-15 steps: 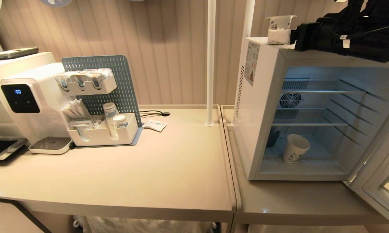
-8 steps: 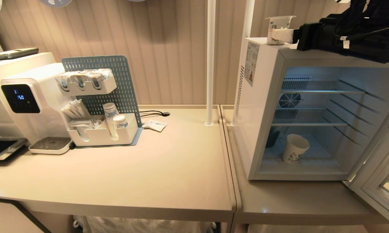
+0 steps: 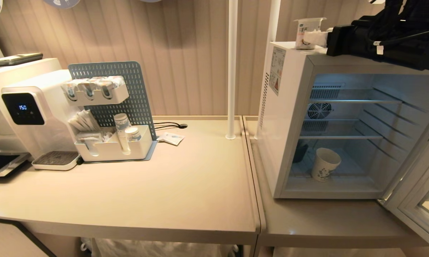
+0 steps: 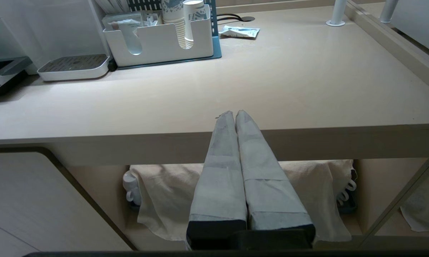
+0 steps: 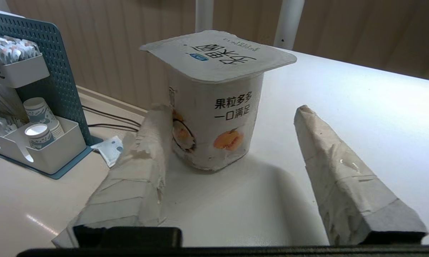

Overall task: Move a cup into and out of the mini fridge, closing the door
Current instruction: Put the yoghurt in the freezer

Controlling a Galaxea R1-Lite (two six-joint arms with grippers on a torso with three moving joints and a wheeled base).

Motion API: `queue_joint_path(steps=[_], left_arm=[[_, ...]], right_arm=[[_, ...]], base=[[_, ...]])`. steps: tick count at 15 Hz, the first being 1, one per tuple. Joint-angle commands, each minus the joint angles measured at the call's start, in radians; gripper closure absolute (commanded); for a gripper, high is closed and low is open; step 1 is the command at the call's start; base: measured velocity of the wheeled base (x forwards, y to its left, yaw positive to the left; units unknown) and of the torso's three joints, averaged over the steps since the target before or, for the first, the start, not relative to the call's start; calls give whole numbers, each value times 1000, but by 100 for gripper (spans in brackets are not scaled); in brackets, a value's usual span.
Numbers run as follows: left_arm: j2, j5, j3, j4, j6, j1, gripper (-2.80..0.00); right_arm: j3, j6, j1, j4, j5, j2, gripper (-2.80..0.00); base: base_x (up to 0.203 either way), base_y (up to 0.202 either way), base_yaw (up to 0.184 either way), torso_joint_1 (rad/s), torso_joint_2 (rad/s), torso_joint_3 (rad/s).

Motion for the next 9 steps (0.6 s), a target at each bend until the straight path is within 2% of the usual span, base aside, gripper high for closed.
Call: queue_joint_path(steps=[1,9], left_arm=[[0,0,0,0,0,0,0],[0,0,0,0,0,0,0]], right_arm=[[3,-4,0,-1,0,4,0],[5,-22,0,-1,0,2,0]], base=[[0,0,0,0,0,0],[0,0,0,0,0,0]])
